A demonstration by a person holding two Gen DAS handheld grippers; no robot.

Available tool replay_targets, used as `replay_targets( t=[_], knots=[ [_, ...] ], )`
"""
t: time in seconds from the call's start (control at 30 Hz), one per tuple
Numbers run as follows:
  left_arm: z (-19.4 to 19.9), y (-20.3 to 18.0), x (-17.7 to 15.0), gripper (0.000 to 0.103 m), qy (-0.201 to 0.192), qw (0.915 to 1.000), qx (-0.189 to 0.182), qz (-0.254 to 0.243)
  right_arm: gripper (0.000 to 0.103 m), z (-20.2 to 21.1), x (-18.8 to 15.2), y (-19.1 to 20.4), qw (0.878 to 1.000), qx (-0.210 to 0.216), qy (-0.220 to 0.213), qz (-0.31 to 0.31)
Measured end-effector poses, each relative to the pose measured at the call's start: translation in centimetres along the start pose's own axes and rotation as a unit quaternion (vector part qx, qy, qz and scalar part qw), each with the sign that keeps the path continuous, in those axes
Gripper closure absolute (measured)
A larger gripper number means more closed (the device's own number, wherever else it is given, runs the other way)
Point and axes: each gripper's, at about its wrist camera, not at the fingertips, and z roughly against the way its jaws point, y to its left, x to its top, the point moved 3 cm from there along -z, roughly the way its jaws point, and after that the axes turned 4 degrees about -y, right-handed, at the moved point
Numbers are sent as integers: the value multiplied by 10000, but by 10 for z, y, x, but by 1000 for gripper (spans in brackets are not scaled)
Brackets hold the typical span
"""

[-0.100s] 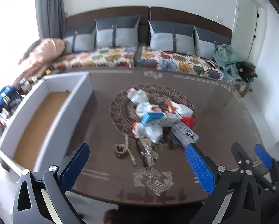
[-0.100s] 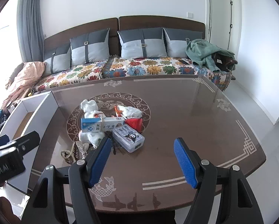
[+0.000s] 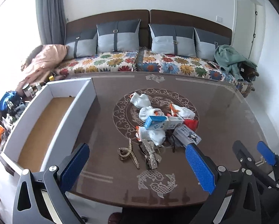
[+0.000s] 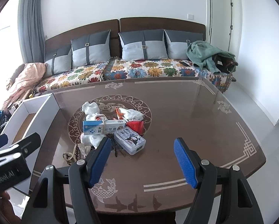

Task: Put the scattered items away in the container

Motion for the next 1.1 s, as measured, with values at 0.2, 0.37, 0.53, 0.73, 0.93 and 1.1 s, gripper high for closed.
replay_targets(
  t=[0.2, 0.37, 0.53, 0.73, 0.93, 1.1],
  knots=[
    [-7, 9, 3, 0, 204, 9997, -71, 90, 32, 0, -1, 5, 10000, 23, -15, 88],
    [8, 1, -7, 0, 67, 9999, 79, -66, 32, 11, -4, 3, 9997, 75, -201, 97],
    [1, 7, -6, 0, 177, 9997, 97, -170, 32, 13, -5, 14, 9998, 39, -128, 121],
    [-3, -5, -20, 0, 149, 9988, 204, -415, 32, 13, -7, 11, 9999, 11, -109, 78],
    [2, -12, -20, 0, 39, 9981, 261, -557, 32, 13, -7, 5, 9999, -77, -144, -3],
    [-1, -10, -21, 0, 105, 9988, 186, -449, 32, 15, -8, 1, 9997, -88, -194, -73]
  ],
)
